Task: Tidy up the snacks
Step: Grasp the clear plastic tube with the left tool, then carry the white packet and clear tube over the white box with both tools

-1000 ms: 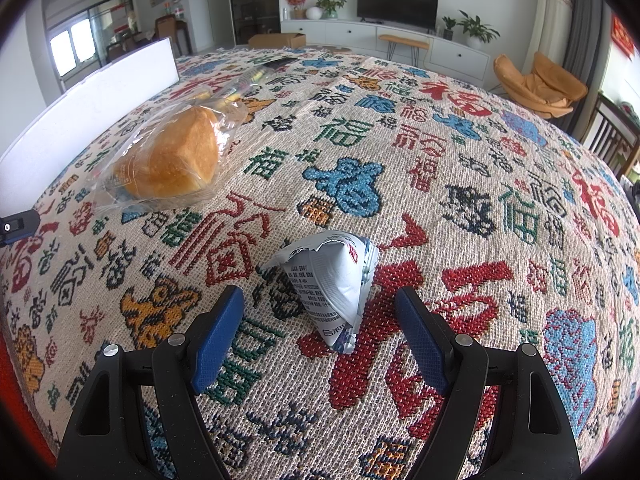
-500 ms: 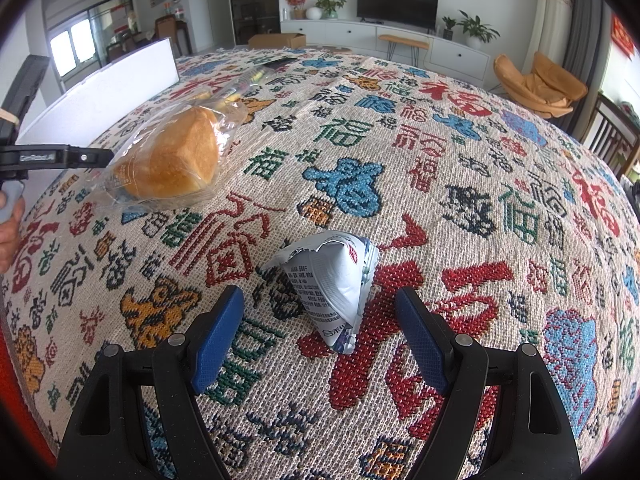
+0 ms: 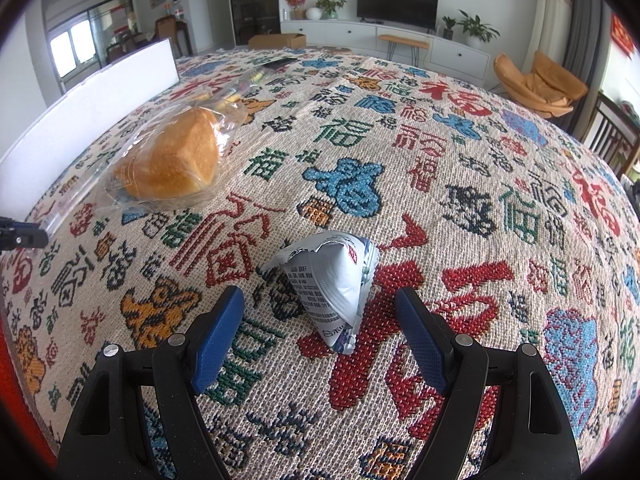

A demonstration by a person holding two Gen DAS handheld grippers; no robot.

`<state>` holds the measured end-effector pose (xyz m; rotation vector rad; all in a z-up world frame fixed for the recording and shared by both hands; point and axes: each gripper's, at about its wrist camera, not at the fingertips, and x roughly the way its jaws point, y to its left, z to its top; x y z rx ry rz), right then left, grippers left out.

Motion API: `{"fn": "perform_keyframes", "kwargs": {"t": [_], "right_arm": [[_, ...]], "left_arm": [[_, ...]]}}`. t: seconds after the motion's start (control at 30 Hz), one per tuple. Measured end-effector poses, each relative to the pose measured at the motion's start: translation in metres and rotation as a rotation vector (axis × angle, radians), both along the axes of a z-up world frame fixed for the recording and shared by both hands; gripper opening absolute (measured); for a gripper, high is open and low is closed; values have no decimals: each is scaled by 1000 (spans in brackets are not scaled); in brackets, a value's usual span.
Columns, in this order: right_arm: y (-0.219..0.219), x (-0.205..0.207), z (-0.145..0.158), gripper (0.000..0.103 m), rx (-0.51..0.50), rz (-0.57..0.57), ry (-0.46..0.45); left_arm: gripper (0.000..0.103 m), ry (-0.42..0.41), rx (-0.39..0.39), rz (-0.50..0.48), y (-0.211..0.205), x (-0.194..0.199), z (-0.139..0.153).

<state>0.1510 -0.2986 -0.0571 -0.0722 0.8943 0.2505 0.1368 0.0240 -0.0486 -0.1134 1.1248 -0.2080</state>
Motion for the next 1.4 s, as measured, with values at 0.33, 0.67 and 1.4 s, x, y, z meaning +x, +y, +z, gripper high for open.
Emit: {"fn": "perform_keyframes", "kwargs": {"t": [0.33, 0.67, 1.4], "right_arm": [[-12, -2, 2, 81, 80, 19, 19], [-3, 21, 9, 80, 25, 57, 42], [147, 30, 147, 41, 238, 356, -110]], "left_arm": [[45, -72, 182, -40, -38, 34, -10], [18, -59, 8, 28, -10, 16, -1], [18, -285, -240, 295, 146, -28, 128]]}}
